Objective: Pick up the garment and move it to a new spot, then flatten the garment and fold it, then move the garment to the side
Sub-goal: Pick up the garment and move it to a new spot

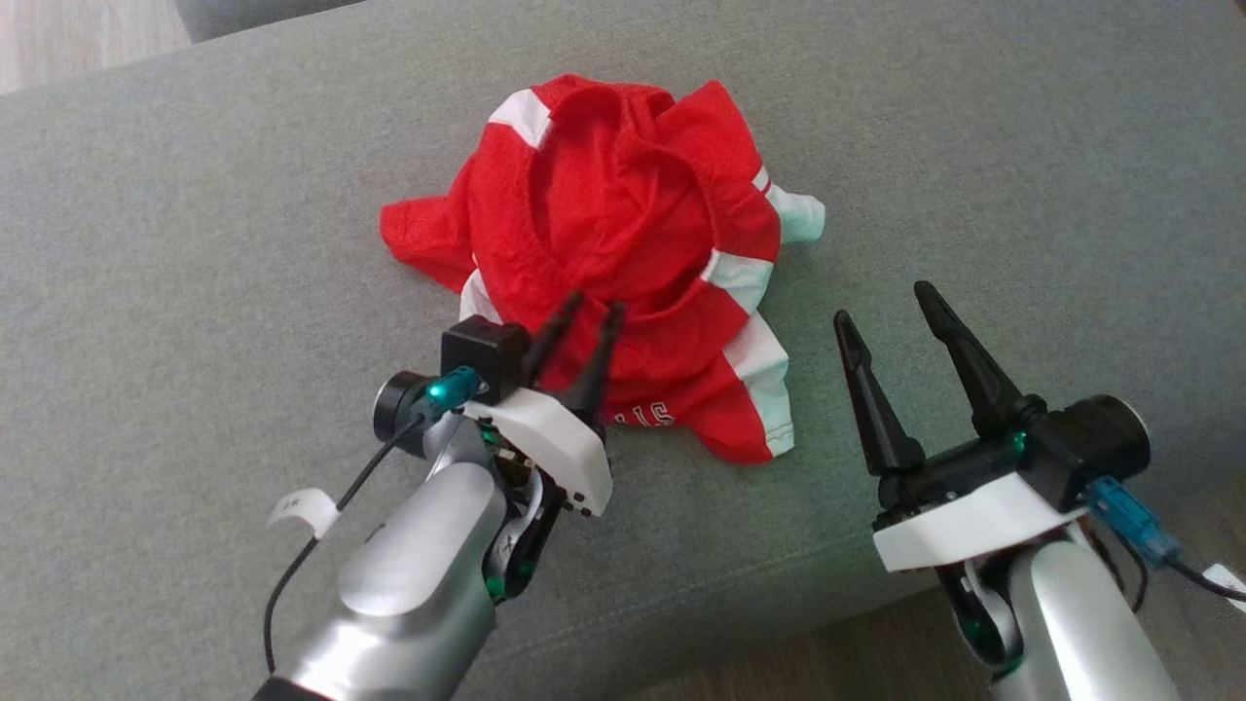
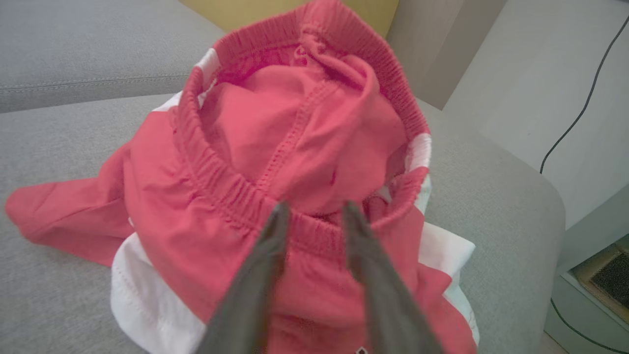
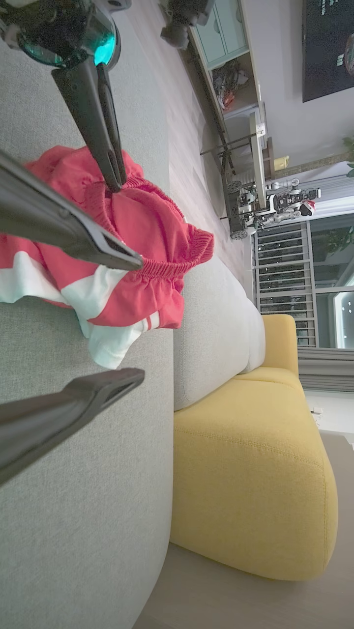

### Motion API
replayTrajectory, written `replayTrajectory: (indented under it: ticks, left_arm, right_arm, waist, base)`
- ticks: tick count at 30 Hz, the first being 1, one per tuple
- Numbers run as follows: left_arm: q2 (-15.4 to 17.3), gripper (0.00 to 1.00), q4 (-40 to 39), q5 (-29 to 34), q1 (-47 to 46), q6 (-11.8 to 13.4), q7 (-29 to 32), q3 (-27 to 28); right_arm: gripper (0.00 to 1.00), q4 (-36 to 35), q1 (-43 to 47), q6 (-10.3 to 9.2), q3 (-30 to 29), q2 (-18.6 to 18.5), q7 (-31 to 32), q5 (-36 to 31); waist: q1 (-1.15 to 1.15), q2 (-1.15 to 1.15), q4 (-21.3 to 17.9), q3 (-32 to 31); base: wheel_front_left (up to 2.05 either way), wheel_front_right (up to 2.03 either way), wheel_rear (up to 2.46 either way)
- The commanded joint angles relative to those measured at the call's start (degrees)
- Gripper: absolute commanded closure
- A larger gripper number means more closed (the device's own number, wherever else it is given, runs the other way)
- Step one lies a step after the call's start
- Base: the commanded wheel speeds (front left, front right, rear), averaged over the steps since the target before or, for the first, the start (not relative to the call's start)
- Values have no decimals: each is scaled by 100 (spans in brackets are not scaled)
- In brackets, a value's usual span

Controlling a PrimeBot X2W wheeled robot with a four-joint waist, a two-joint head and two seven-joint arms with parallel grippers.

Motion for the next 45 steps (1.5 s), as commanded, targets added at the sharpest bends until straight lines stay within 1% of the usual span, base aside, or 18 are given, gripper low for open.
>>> replayTrajectory:
  ticks: [1, 8, 10, 13, 15, 19, 25, 26, 27, 31, 35, 36, 38, 39, 40, 43, 44, 45]
  left_arm:
    - [29, 100, -134, 30, -124, 42, -69, 120]
    - [29, 100, -30, -23, -117, 18, -70, 141]
    - [29, 100, -117, 173, -181, 3, -70, 141]
    - [82, 100, -423, 787, -314, -100, -70, -47]
    - [174, 0, -539, 1268, -404, -102, -70, -275]
    - [257, 0, -626, 1863, -589, -74, -71, -594]
    - [212, 0, 55, 1965, -950, -263, 171, -799]
    - [198, 17, 189, 1932, -1025, -336, 206, -807]
    - [182, 100, 329, 1864, -1082, -427, 258, -804]
    - [125, 100, 467, 1490, -1298, -537, 128, -513]
    - [65, 100, -313, 313, -1332, -868, -24, 271]
    - [65, 100, -313, 313, -1332, -868, -24, 271]
    - [106, 100, -828, -168, -1442, -948, -38, 653]
    - [209, 100, -1059, -374, -1517, -965, -27, 861]
    - [509, 100, -1399, -785, -1677, -978, 227, 1281]
    - [1249, 100, -1687, -815, -2038, -788, 614, 1773]
    - [1249, 100, -1687, -815, -2038, -788, 614, 1773]
    - [1478, 100, -1781, -792, -2135, -707, 693, 1926]
  right_arm:
    - [0, -173, -70, -1, 123, 21, -52, 38]
    - [0, -171, -77, -1, 19, 21, -52, 23]
    - [0, -173, -85, -1, 20, 21, -52, 35]
    - [0, -167, -95, -1, 33, 21, -52, 54]
    - [0, -158, -99, -1, 45, 21, -52, 69]
    - [0, -140, -116, -1, 77, 21, -52, 96]
    - [0, -150, -154, -1, 115, 21, -52, 155]
    - [0, -162, -166, -1, 113, 21, -52, 167]
    - [0, -176, -178, -1, 109, 21, -52, 170]
    - [0, -222, -195, -1, -1, 21, -52, 156]
    - [0, -194, -51, -1, -200, 21, -52, 89]
    - [0, -194, -51, -1, -200, 21, -52, 89]
    - [0, -164, 20, -1, -233, 21, -52, 65]
    - [0, -155, 45, -1, -227, 21, -52, 62]
    - [0, -153, 85, -1, -203, 21, -52, 69]
    - [0, -154, 109, -1, -118, 21, -52, 80]
    - [0, -154, 109, -1, -118, 21, -52, 80]
    - [0, -156, 116, -1, -95, 21, -52, 84]
  waist:
    - [0, 0, 13, -1]
    - [0, 0, 124, 28]
    - [0, 0, 161, 37]
    - [0, 0, 198, 46]
    - [0, 0, 200, 42]
    - [0, 0, 125, 40]
    - [0, 0, -121, 125]
    - [0, 0, -155, 158]
    - [0, 0, -180, 191]
    - [0, 0, -171, 244]
    - [0, 0, 77, 56]
    - [0, 0, 77, 56]
    - [0, 0, 259, -82]
    - [0, 0, 338, -147]
    - [0, 0, 502, -276]
    - [0, 0, 703, -407]
    - [0, 0, 703, -407]
    - [0, 0, 757, -437]
  base:
    - [0, 0, 0]
    - [0, 0, 0]
    - [0, 0, 0]
    - [0, 0, 0]
    - [0, 0, 0]
    - [0, 0, 0]
    - [0, 0, 0]
    - [0, 0, 0]
    - [0, 0, 0]
    - [0, 0, 0]
    - [0, 0, 0]
    - [0, 0, 0]
    - [0, 0, 0]
    - [0, 0, 0]
    - [0, 0, 0]
    - [0, 0, 0]
    - [0, 0, 0]
    - [0, 0, 0]
